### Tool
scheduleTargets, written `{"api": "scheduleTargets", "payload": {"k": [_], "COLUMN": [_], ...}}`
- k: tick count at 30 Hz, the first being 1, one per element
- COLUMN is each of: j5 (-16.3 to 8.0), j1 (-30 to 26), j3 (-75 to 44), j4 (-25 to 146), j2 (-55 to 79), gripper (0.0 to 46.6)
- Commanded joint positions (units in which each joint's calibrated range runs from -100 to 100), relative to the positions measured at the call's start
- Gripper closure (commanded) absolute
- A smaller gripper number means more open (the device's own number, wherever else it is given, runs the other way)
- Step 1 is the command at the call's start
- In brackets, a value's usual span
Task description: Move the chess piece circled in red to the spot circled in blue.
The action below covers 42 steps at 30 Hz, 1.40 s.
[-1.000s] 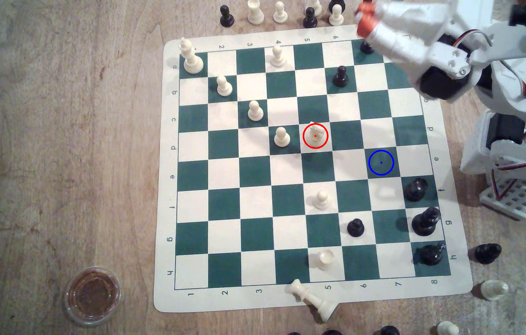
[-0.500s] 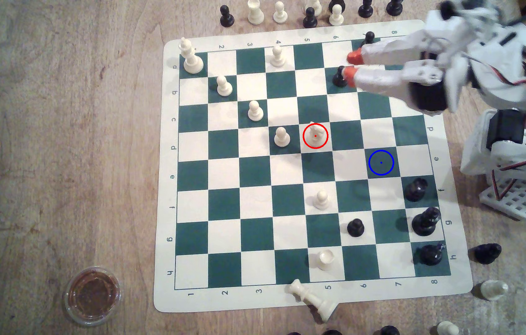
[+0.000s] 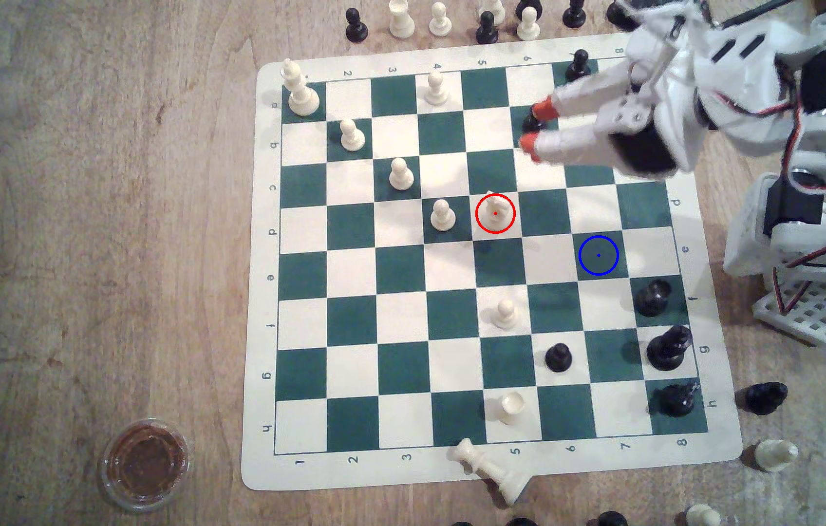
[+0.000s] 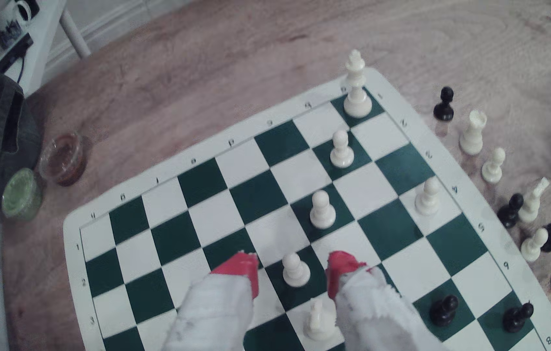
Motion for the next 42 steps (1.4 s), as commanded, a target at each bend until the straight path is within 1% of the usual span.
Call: {"api": "scheduleTargets", "payload": {"k": [1, 4, 7, 10, 14, 19, 20, 22, 23, 28, 31, 36, 42], "j5": [-1.12, -2.34, -3.13, -4.35, -4.79, -5.32, -5.32, -4.74, -4.44, -4.79, -4.79, -3.66, -3.22], "j1": [0.03, -0.20, -1.85, -3.80, -4.82, -6.46, -6.23, -3.49, -3.25, -6.62, -6.54, -5.21, -3.96], "j3": [-14.85, -18.56, -18.11, -14.85, -8.50, -4.96, -4.51, -3.51, -3.33, -2.97, -2.43, 1.74, 5.28], "j4": [7.33, 14.78, 21.58, 24.28, 23.71, 24.20, 24.04, 22.56, 22.97, 23.46, 22.23, 16.58, 10.19], "j2": [0.67, 0.93, -0.18, -1.87, -4.50, -6.03, -6.03, -5.78, -5.52, -4.42, -2.98, 0.42, 4.49], "gripper": [36.8, 37.1, 36.8, 36.2, 35.9, 35.5, 35.4, 35.5, 35.5, 35.2, 35.1, 35.5, 35.7]}}
